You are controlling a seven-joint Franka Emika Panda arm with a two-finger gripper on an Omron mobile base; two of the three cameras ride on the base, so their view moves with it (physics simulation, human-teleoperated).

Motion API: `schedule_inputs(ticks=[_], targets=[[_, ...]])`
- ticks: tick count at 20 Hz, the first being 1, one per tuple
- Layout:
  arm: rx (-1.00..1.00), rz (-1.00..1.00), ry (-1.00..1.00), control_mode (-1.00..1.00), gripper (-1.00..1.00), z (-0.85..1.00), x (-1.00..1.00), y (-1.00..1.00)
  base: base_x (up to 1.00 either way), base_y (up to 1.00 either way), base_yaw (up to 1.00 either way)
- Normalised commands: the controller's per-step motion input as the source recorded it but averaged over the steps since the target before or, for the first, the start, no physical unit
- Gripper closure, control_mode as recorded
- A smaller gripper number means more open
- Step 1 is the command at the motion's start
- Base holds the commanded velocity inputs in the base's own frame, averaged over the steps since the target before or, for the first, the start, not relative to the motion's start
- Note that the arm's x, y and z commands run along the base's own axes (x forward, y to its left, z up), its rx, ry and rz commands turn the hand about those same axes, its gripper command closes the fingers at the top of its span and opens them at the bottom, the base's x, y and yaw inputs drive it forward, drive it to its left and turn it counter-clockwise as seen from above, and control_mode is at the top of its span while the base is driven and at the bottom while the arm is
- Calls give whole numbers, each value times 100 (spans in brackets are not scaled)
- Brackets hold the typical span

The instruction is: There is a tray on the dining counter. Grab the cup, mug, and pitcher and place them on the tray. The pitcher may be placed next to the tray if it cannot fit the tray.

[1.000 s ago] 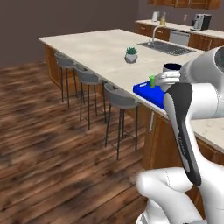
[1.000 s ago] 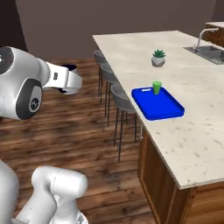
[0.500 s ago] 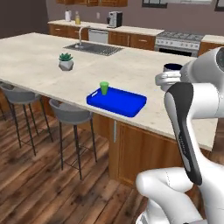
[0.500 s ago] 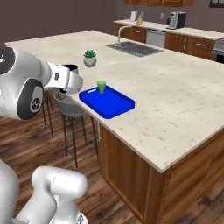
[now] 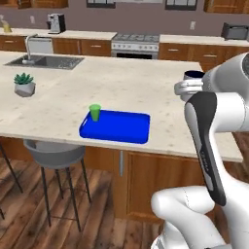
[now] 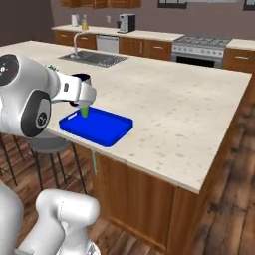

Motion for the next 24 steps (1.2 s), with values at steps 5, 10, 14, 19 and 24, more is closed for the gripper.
schedule_inputs(ticks=[5,10,14,19,24], targets=[[0,0,0,100,100,0,0,0,50,29,-33],[0,0,0,100,100,0,0,0,63,12,-27],[0,0,0,100,100,0,0,0,63,60,-37],[0,0,0,100,100,0,0,0,37,68,-35],[0,0,0,100,100,0,0,0,2,19,-15]])
